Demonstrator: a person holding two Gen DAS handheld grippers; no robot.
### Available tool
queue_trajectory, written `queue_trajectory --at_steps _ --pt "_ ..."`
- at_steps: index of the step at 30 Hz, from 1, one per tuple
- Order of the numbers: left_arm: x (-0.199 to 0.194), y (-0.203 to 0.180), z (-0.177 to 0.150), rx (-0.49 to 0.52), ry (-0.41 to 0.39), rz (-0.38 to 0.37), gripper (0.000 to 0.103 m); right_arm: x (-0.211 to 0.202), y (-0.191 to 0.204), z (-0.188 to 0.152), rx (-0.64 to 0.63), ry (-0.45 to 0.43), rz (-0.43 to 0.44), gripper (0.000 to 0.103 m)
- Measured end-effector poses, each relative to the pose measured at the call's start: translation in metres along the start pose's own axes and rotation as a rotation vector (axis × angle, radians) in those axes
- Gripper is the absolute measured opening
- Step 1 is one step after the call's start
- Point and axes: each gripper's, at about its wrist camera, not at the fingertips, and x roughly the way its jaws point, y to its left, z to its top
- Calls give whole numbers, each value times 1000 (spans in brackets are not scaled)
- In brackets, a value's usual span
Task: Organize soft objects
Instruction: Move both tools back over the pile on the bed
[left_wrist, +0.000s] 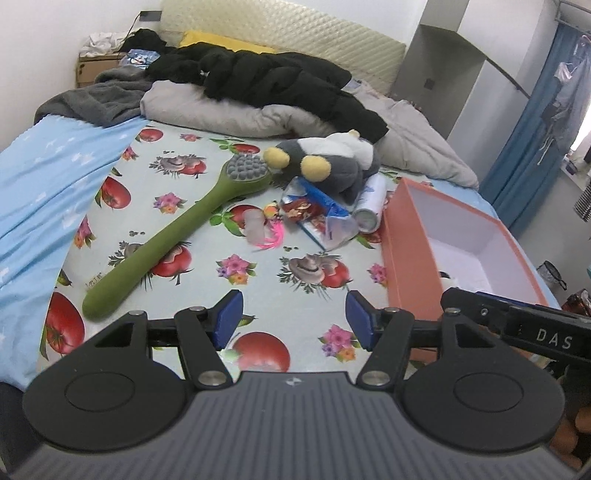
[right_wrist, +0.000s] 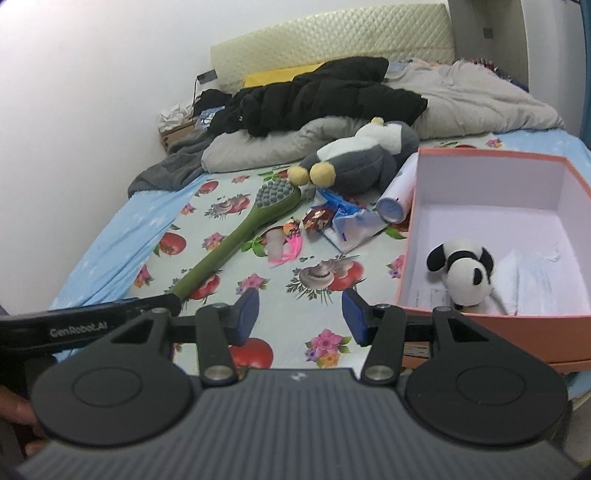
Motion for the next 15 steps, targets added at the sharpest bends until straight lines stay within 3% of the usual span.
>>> queue_trajectory --at_steps 8,15 --pt "55 15 18 -12 0 -3 67 51 -2 23 11 11 30 53" --pt "128 37 33 -37 47 8 66 113 -3 44 24 56 58 53"
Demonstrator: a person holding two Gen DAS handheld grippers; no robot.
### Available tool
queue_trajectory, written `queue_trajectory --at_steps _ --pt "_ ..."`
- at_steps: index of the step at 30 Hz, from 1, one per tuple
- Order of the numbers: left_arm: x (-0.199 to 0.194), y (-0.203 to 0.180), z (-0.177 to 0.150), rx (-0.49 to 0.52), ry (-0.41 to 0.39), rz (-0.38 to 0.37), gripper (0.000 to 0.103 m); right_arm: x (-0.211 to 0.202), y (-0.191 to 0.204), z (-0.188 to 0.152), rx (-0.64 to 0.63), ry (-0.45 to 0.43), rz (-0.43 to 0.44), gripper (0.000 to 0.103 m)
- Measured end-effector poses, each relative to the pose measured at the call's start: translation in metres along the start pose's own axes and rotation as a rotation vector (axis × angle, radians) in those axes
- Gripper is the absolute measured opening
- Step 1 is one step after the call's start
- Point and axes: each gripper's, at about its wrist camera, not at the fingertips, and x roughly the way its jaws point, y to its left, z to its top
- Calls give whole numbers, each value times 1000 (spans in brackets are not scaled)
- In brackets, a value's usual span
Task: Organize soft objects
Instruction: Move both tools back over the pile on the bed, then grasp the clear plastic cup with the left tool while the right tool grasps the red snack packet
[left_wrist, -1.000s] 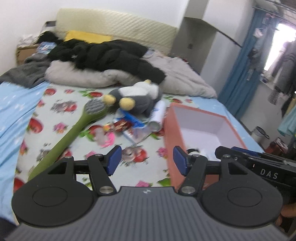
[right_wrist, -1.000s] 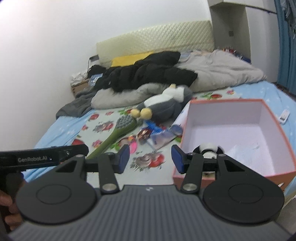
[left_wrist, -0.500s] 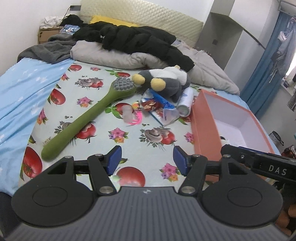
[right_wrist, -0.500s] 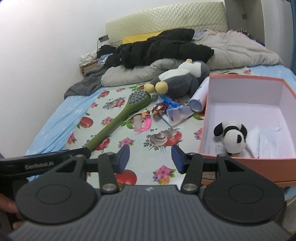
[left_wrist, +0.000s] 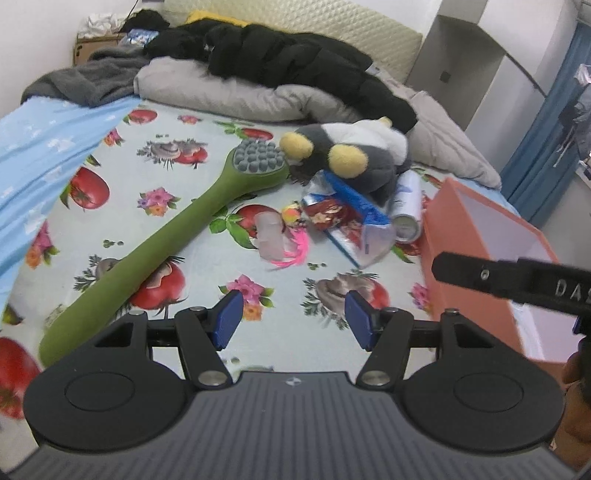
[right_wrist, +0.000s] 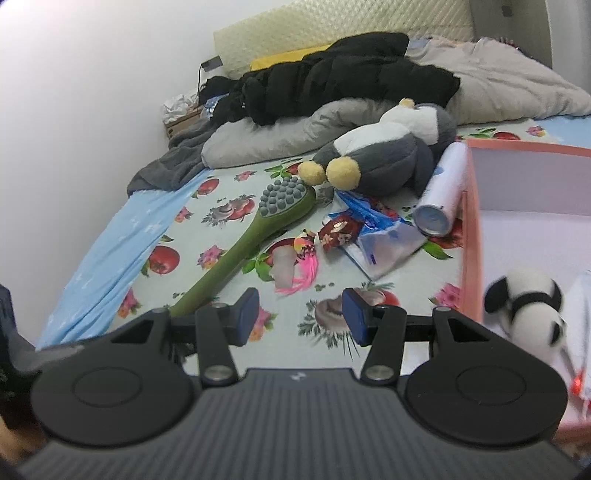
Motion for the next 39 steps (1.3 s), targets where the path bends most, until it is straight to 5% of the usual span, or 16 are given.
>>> queue_trajectory --at_steps 7,14,28,33,39 --pt "57 26 21 -51 24 5 63 60 -2 22 17 24 -4 53" --pt "113 46 43 -80 39 -12 50 123 -9 37 54 56 -39 53" --pt "166 55 51 -116 64 -83 49 195 -29 42 184 119 -130 51" --pt "170 52 49 -112 69 -85 31 206 -33 40 209 137 -138 25" --pt "165 50 47 -111 57 -80 12 198 -28 41 190 113 -124 10"
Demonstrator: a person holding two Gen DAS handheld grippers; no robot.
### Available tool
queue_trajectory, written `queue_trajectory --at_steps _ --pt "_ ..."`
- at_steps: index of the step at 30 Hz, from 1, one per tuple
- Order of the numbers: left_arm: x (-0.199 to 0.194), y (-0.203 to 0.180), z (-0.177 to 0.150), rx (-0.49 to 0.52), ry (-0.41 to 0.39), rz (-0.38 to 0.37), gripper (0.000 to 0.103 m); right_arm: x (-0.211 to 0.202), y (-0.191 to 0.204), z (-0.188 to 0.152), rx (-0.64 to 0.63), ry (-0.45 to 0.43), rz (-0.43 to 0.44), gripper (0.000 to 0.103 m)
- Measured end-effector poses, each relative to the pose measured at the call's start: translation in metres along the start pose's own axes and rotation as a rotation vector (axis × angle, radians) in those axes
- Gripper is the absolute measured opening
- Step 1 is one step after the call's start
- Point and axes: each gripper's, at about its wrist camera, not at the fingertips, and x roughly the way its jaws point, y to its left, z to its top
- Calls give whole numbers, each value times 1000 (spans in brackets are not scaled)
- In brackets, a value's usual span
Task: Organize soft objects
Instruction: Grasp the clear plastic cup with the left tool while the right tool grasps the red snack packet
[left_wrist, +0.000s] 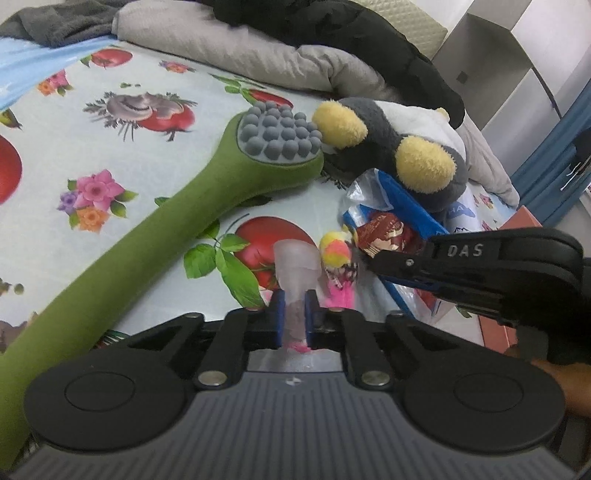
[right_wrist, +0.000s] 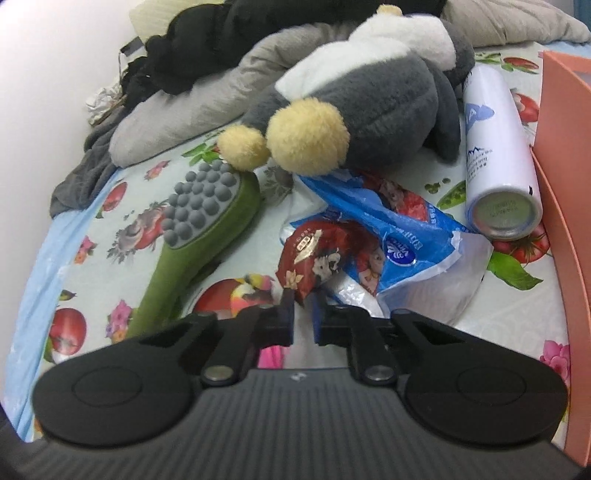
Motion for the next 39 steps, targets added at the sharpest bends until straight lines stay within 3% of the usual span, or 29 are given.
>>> queue_trajectory --at_steps 2,10,20,27,36,39 --pt "-7 0 0 -7 -10 1 11 -6 1 -1 -12 -5 10 5" --pt "-49 5 -18 -33 -27 21 11 -45 10 -13 -79 -33 32 4" --pt "-112 5 -60 -50 -36 11 11 -104 16 -61 -148 -10 37 4" --pt "-139 1 -91 -35 7 -10 11 -135 15 -98 -189 28 44 4" --pt "-148 2 -125 -51 110 -25 12 -150 -3 -150 -174 140 50 7" --pt "-147 1 -129 -42 125 -12 25 -153 -11 -157 -143 168 47 8"
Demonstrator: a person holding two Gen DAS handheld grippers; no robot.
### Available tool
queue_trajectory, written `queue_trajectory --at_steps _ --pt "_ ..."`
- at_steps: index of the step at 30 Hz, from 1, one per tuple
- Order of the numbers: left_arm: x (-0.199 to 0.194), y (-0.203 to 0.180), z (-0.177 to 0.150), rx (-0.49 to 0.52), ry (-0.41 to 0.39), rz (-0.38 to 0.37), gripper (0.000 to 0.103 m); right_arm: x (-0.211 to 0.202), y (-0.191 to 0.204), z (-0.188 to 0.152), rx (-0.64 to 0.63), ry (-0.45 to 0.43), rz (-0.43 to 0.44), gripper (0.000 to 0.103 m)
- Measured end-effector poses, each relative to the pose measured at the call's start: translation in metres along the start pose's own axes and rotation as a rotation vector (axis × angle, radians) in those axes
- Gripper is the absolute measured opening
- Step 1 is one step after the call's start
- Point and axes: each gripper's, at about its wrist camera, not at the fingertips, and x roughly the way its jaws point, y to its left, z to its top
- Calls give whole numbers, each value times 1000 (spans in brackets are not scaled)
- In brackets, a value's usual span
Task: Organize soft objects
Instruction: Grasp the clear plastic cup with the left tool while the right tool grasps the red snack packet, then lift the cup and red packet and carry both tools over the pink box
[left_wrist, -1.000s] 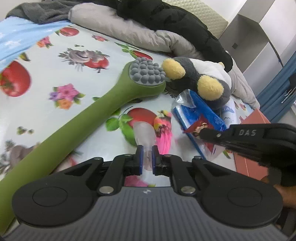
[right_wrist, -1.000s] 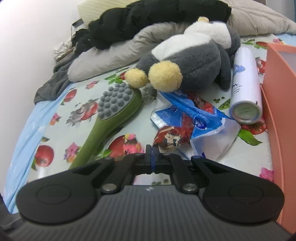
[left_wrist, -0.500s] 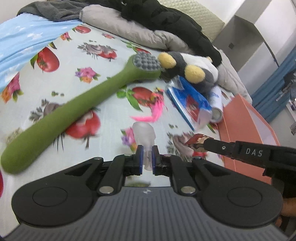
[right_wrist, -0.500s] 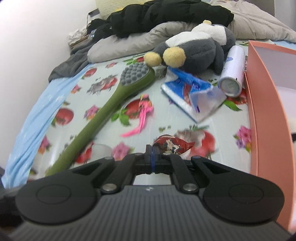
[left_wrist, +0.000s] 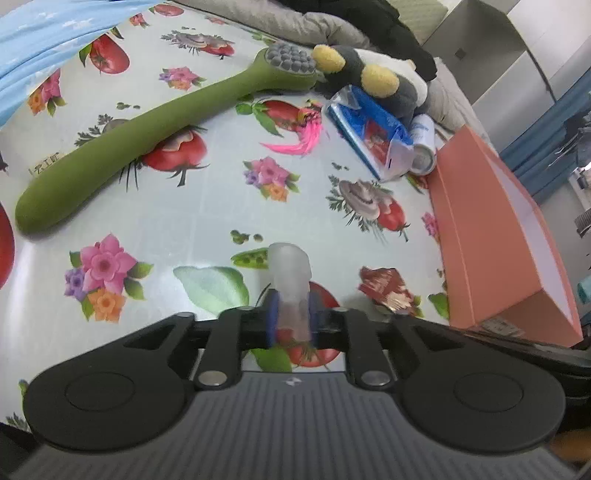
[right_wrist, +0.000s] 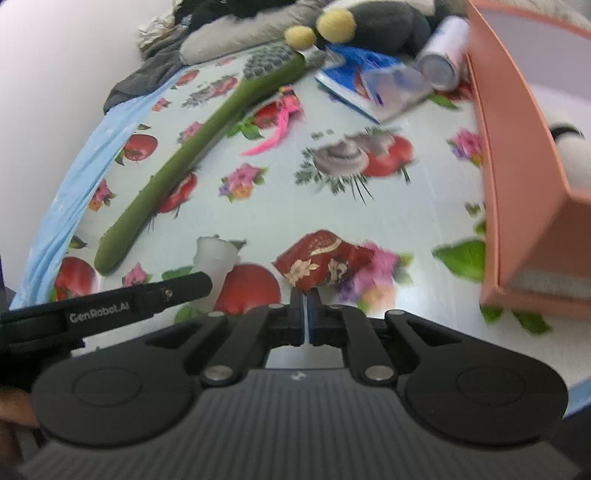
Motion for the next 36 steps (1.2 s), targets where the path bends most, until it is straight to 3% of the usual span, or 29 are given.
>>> queue_trajectory --at_steps 2,3,4,5,6,9,13,17,22,25,29,36 --pt "1 0 1 -4 1 -2 42 -2 -2 -2 5 3 -5 10" --pt "1 0 1 -6 -5 -3 46 -3 -3 -1 5 0 -12 17" --pt "1 -1 3 -5 -10 0 51 -3 -3 0 7 -6 -19 25" --pt "2 -1 4 -1 -17 2 53 -4 -4 1 9 -14 -22 44" --pt "3 -2 5 2 -18 3 53 -4 -5 2 8 -28 -22 53" --pt "10 -1 8 -1 -5 6 53 0 -2 4 -49 -35 -56 52" --pt "17 -2 10 3 -12 18 53 11 -9 10 9 -35 -39 52" --pt "21 -5 11 20 -12 24 52 19 -9 15 9 -43 -76 64" --pt "24 -8 9 49 -21 46 33 30 -5 17 -26 -52 -59 62" --pt "23 -4 10 33 -25 44 29 34 -3 17 -23 -57 -61 58" --pt "19 -4 11 38 -29 46 26 31 -4 16 -25 -64 -64 44" --pt "11 -15 7 60 -42 45 24 17 -6 13 -48 -80 -61 38"
